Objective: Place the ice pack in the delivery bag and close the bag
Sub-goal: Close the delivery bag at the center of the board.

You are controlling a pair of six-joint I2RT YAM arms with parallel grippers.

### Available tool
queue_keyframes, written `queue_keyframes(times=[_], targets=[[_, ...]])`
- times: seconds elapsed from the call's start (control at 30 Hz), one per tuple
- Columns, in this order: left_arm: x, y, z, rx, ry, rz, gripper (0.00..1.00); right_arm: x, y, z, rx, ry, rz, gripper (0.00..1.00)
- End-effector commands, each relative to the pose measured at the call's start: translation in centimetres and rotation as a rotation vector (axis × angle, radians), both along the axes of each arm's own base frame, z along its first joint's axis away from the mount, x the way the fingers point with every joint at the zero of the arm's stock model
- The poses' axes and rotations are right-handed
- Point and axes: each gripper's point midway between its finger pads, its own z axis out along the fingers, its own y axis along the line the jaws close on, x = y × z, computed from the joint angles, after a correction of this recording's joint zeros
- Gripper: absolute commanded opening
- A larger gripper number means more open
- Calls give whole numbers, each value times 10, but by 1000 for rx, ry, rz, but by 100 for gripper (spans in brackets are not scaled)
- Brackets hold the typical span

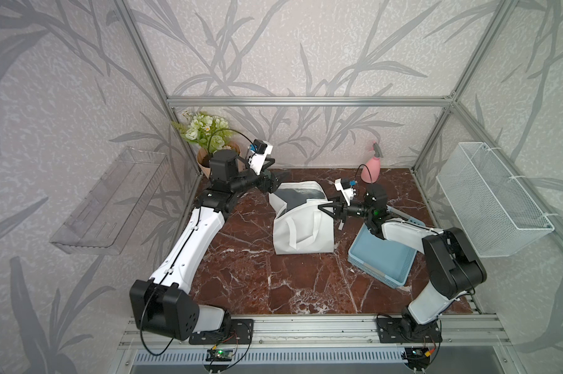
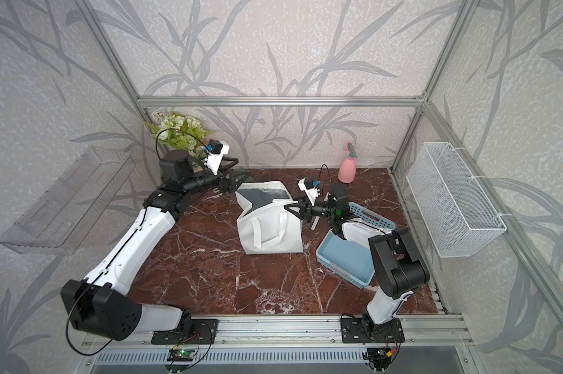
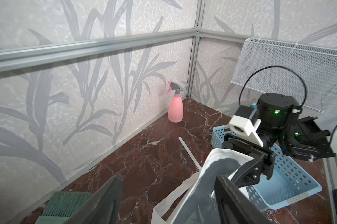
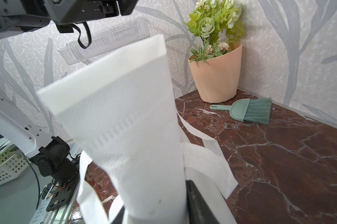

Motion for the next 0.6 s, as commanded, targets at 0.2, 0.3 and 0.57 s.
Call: queue_keyframes(times=[0.2, 0.3, 0.57], targets=[[8, -34, -21, 76, 117, -198, 77, -8, 1, 4, -30, -35, 0, 38], [8, -38, -31, 105, 173, -241, 76, -8, 2, 5, -30, -34, 2, 38], [-4, -53, -82, 140, 325, -288, 71, -7, 2, 3, -61, -68, -18, 42]])
